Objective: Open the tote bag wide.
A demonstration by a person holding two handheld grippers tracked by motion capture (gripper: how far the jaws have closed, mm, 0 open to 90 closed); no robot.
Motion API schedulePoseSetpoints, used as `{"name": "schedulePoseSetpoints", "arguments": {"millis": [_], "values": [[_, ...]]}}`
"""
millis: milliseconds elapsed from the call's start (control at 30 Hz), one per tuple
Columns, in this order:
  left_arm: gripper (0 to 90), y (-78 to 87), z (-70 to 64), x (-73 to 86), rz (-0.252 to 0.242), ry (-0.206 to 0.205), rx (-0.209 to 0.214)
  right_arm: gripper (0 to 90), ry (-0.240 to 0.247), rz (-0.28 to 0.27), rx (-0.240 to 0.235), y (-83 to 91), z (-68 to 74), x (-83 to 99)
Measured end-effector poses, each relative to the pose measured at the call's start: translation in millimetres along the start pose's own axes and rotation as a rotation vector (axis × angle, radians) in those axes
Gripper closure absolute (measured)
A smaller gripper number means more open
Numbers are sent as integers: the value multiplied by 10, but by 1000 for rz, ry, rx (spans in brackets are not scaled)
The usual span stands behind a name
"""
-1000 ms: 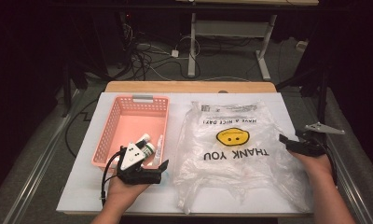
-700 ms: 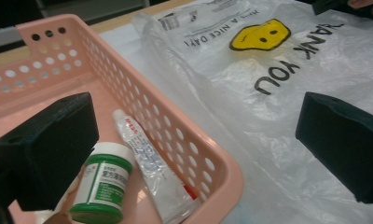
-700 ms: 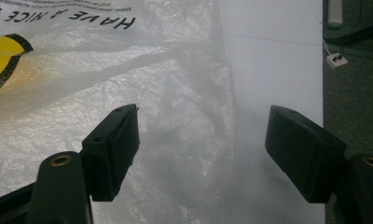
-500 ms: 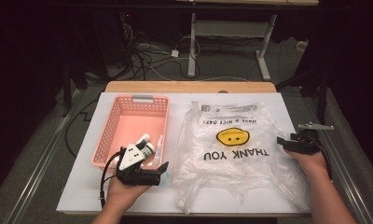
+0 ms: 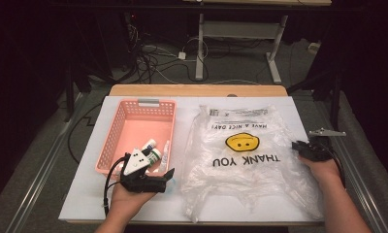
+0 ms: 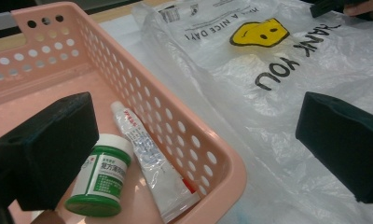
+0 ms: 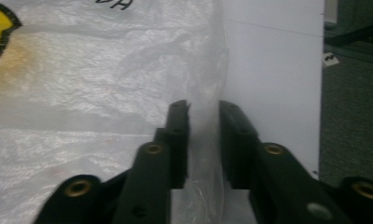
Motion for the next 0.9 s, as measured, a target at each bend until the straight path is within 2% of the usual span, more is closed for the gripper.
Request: {"name": "schedulePoseSetpoints", "arguments": {"millis": [167,267,433,567,667,800,900], "values": [[0,-12,0,11,-3,-3,14,900,17,1,-30,0,15,2],[0,-24,3,25,22,-12,23,900,26,-1,-24,3,27,3],[0,-28,-13,22,13,-14,33,900,39,-18,-1,28,42,4],[0,-12,-22,8,14,-20,31,900,-33,-52,8,94,-8,30],[0,-7,-44,-4,7,-10,77,900,-47,-64,19,130,-41,54],[0,-26,-49,-8,-9,-23,58,900,-61,-69,39,217,-104,110],[0,-47,-40,0,0,-34,59,900,-89,-83,68,340,-203,193]]}}
Point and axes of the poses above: each handheld gripper's, and its own axes: y roughly backward along the jaws, x roughly out of its underside, z roughly to its left, the point moved 4 cm from there along -y, roughly forward along the jaws, and after that the axes turned 2 degrees about x, right-handed, at the moved point
